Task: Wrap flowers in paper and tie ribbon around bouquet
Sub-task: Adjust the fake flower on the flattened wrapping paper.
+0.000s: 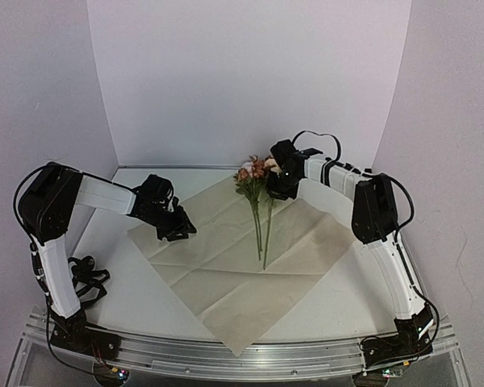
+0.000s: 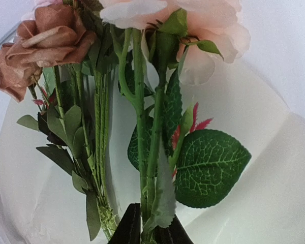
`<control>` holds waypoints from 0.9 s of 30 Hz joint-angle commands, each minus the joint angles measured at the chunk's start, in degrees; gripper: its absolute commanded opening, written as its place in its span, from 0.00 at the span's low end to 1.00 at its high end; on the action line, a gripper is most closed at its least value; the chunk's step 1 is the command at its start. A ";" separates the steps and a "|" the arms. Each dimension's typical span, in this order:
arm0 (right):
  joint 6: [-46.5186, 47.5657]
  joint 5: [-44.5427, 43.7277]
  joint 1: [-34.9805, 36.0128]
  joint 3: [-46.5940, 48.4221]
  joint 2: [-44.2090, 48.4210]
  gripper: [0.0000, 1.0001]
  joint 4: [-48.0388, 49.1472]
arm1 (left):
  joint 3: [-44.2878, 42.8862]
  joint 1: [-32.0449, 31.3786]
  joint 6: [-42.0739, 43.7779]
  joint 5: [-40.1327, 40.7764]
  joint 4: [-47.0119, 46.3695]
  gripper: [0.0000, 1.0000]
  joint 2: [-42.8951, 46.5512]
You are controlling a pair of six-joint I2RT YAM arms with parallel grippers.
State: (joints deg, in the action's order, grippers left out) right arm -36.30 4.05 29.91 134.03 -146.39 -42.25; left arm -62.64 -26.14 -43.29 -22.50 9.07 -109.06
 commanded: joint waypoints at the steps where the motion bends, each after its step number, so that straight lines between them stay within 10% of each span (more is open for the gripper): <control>1: 2.36 -1.67 -0.20 4.34 -0.60 0.16 3.65 | -2.49 0.47 1.15 -0.55 0.47 0.34 -0.85; 10: -5.44 -0.28 -1.13 3.74 -3.32 0.14 7.83 | -2.61 0.57 1.01 -1.05 0.16 0.34 -1.75; 20: -8.72 0.82 -1.01 0.45 -0.81 0.37 9.99 | -3.00 0.65 1.01 -1.31 0.08 0.34 -1.46; 27: -6.59 0.55 -1.14 -6.21 8.38 0.71 9.91 | -3.67 0.61 1.36 -1.76 -0.08 0.36 -0.09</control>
State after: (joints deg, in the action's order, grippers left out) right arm -43.96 5.22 28.91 131.52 -148.52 -33.43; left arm -63.09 -25.80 -43.23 -23.32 9.16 -110.04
